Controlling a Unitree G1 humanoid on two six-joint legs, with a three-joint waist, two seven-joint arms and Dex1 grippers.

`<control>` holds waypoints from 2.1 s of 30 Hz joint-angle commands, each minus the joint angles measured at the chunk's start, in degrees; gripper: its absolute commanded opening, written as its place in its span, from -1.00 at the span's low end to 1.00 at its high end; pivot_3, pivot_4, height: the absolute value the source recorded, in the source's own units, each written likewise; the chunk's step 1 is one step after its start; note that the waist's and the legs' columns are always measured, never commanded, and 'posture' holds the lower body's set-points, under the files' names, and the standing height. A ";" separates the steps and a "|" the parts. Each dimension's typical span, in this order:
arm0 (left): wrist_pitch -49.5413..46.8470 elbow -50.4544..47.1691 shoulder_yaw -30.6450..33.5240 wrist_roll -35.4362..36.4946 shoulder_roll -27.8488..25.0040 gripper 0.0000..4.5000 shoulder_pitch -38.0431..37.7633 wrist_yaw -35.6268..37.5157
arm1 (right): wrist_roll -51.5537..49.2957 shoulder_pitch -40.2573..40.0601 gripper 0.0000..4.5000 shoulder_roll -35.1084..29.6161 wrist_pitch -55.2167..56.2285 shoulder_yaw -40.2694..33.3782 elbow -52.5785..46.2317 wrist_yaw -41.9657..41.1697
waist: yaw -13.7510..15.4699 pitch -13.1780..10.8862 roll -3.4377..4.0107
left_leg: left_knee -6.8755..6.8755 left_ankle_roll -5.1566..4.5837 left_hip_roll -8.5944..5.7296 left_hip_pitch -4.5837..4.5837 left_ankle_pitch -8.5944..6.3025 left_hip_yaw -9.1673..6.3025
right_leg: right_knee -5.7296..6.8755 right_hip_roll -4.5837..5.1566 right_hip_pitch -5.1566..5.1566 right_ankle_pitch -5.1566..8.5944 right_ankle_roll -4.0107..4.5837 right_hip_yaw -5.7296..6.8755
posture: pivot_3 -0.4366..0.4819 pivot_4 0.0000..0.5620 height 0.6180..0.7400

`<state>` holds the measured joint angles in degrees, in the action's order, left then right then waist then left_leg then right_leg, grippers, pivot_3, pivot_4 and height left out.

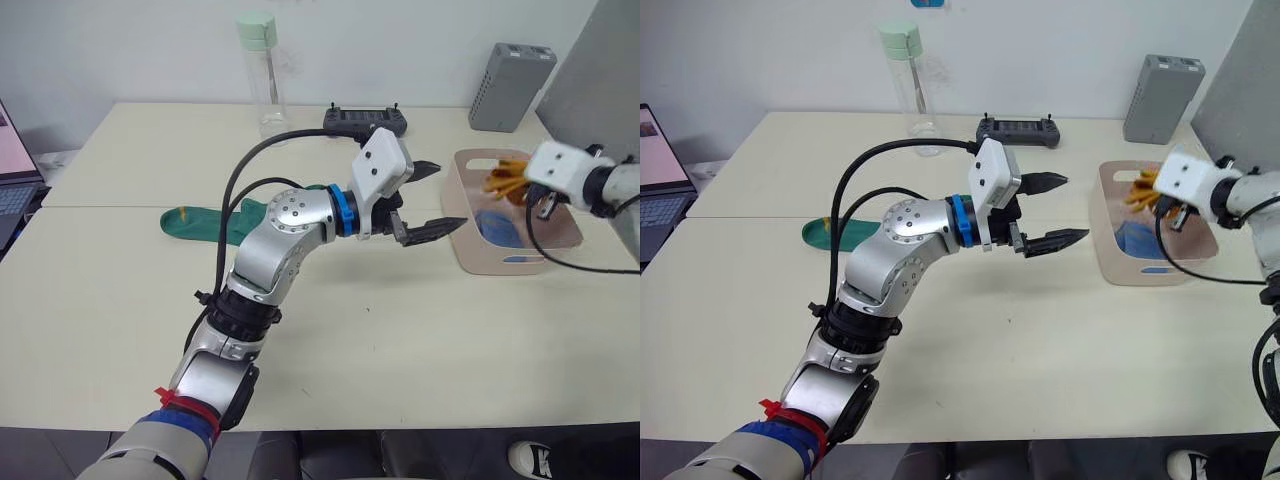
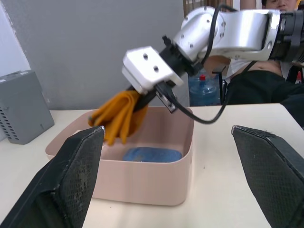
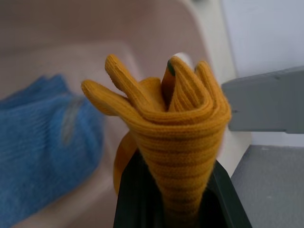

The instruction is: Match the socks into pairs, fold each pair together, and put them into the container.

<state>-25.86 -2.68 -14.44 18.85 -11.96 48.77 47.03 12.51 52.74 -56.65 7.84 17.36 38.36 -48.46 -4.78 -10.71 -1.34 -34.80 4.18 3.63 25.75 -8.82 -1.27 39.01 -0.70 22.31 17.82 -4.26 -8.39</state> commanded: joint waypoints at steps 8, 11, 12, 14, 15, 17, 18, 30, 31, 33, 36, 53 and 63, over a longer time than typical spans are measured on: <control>-1.70 -4.85 0.76 0.73 -1.95 1.00 -1.78 0.94 | 1.54 -0.64 -0.27 -0.47 7.44 -0.29 -1.17 -10.48 | 0.27 -0.02 0.03 | -0.07 0.01 -0.02 0.00 0.01 -0.05 | 0.01 0.02 -0.11 -0.02 0.00 0.07 | -0.05 -0.47 1.00; -1.49 -4.45 0.74 0.55 -2.14 1.00 -1.70 1.24 | -1.18 0.59 0.20 -2.17 4.31 -1.49 -3.77 -18.32 | 0.41 -0.02 0.04 | -0.08 0.01 -0.02 -0.01 0.01 -0.07 | 0.02 0.02 -0.13 -0.03 -0.02 0.10 | -0.05 -0.47 1.00; -1.45 -4.38 0.70 0.58 -2.20 1.00 -1.64 1.44 | -2.77 1.31 0.37 -2.98 2.31 -2.13 -4.95 -21.97 | 0.48 -0.02 0.04 | -0.08 0.01 -0.02 -0.02 0.01 -0.08 | 0.02 0.02 -0.14 -0.03 -0.02 0.11 | -0.05 -0.47 1.00; -1.41 -4.27 0.68 0.73 -2.23 1.00 -1.54 1.77 | -5.61 2.78 0.68 -4.10 -1.67 -3.62 -6.96 -27.34 | 0.69 -0.10 0.17 | -0.11 0.01 -0.03 -0.01 0.01 -0.08 | 0.02 0.02 -0.15 -0.04 -0.02 0.11 | -0.05 -0.47 1.00; -1.22 -4.18 0.64 0.71 -2.24 1.00 -1.50 1.93 | -6.30 3.59 0.85 -4.57 -2.82 -4.20 -7.56 -28.88 | 0.72 -0.10 0.20 | -0.11 0.01 -0.03 -0.01 0.01 -0.08 | 0.02 0.02 -0.15 -0.04 -0.03 0.11 | -0.05 -0.47 1.00; -0.78 -4.06 0.44 0.62 -2.15 1.00 -1.54 2.19 | -6.65 5.00 0.99 -6.22 -5.19 -4.68 -8.14 -32.26 | 0.73 -0.10 0.21 | -0.11 0.01 -0.02 -0.04 0.01 -0.08 | 0.04 0.02 -0.15 -0.04 -0.03 0.11 | -0.05 -0.47 1.00; -0.72 -4.12 0.33 0.67 -2.05 1.00 -1.60 2.36 | -6.75 5.86 0.99 -6.86 -6.39 -4.95 -8.12 -33.69 | 0.76 -0.10 0.22 | -0.10 0.01 -0.02 -0.05 0.01 -0.10 | 0.04 0.02 -0.16 -0.04 -0.02 0.14 | -0.05 -0.47 1.00; 0.24 -3.58 -0.68 -0.27 -0.77 1.00 -0.90 2.88 | -1.00 10.13 0.08 2.82 2.43 -3.77 8.95 -21.11 | 0.48 -0.10 0.21 | -0.13 0.01 -0.02 -0.15 0.02 -0.05 | 0.05 0.03 -0.23 -0.05 -0.04 0.08 | -0.05 -0.47 1.00; 0.69 -3.44 -0.65 -0.62 -0.71 1.00 -0.80 2.58 | -0.49 10.00 -0.06 3.69 2.98 -3.40 10.33 -20.57 | 0.45 -0.10 0.22 | -0.14 0.02 -0.02 -0.15 0.02 -0.04 | 0.05 0.03 -0.23 -0.05 -0.04 0.07 | -0.05 -0.47 1.00; 0.83 -3.40 -0.66 -0.78 -0.50 1.00 -0.63 2.26 | 1.25 9.67 -0.40 5.16 4.51 -2.24 13.25 -19.57 | 0.50 -0.10 0.22 | -0.13 0.02 -0.02 -0.15 0.03 -0.06 | 0.06 0.03 -0.23 -0.06 -0.04 0.08 | -0.05 -0.47 1.00; 0.54 -3.70 -0.91 -0.77 -0.39 1.00 -0.86 2.29 | 4.38 10.19 -0.89 7.36 6.49 -0.40 18.58 -16.05 | 0.52 -0.10 0.22 | -0.12 0.02 -0.03 -0.14 0.03 -0.06 | 0.06 0.03 -0.23 -0.06 -0.04 0.09 | -0.05 -0.47 1.00; -1.37 -5.96 4.64 0.13 -7.21 1.00 -5.37 1.35 | -3.53 16.15 -0.98 7.67 2.92 -10.86 14.42 -13.08 | 0.03 -0.09 0.25 | -0.10 0.03 -0.02 -0.19 0.03 -0.08 | 0.11 0.03 -0.26 -0.06 -0.04 0.12 | -0.05 -0.47 1.00; 1.39 -12.54 17.04 -1.39 -14.56 1.00 -29.83 -7.04 | -20.38 -21.50 0.20 29.43 -29.93 -16.49 -47.09 4.35 | 0.54 -0.06 0.28 | -0.03 0.03 0.03 -0.77 0.01 -0.27 | 0.43 -0.02 -0.80 0.11 0.13 0.18 | -0.05 -0.47 1.00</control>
<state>-25.92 -11.56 -0.19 17.52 -25.84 20.02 41.61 -7.77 31.59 -26.90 -20.35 2.11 -1.42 -47.88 -4.24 -10.77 -1.06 -34.83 4.22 3.58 25.06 -8.81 -1.55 39.45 -0.68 21.57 17.93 -4.13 -8.21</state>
